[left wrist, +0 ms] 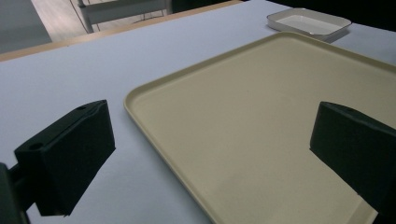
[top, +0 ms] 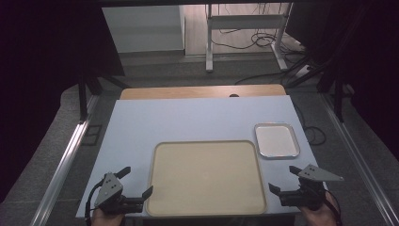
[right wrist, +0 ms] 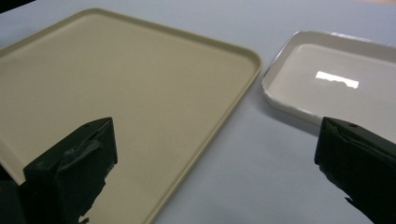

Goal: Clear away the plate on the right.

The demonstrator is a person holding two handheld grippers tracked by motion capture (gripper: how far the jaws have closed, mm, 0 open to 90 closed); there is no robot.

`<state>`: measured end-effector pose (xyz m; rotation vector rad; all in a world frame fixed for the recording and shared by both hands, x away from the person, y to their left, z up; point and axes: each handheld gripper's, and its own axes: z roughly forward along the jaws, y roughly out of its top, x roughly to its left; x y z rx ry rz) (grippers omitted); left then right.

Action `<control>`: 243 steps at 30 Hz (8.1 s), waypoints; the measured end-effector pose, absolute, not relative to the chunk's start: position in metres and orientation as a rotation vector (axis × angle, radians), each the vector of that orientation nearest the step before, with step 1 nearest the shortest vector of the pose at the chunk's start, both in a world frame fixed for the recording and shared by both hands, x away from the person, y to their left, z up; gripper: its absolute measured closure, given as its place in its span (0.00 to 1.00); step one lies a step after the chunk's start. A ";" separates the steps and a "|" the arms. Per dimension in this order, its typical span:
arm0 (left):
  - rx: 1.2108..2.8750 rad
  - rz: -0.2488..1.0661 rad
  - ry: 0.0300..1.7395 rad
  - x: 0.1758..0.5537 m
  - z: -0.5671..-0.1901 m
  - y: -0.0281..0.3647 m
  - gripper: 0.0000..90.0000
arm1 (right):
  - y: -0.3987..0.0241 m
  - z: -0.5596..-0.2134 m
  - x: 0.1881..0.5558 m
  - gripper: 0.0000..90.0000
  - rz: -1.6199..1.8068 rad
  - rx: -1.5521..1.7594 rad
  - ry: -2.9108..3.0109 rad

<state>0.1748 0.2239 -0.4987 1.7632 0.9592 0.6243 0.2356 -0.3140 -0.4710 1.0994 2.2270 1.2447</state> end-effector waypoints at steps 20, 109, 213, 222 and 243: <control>1.777 0.564 0.910 0.178 -0.500 0.224 0.00 | -0.310 -0.478 0.240 0.00 1.205 1.058 2.289; 1.761 0.553 0.936 0.179 -0.500 0.225 0.00 | -0.323 -0.477 0.346 0.07 1.093 1.347 2.111; 1.779 0.552 0.930 0.180 -0.500 0.224 0.00 | -0.412 -0.480 0.409 0.98 1.175 1.882 1.994; 1.778 0.553 0.932 0.181 -0.500 0.224 0.00 | -0.403 -0.475 0.402 0.98 1.197 1.858 2.013; 1.781 0.550 0.927 0.181 -0.500 0.224 0.00 | -0.372 -0.473 0.391 0.98 1.257 1.802 2.091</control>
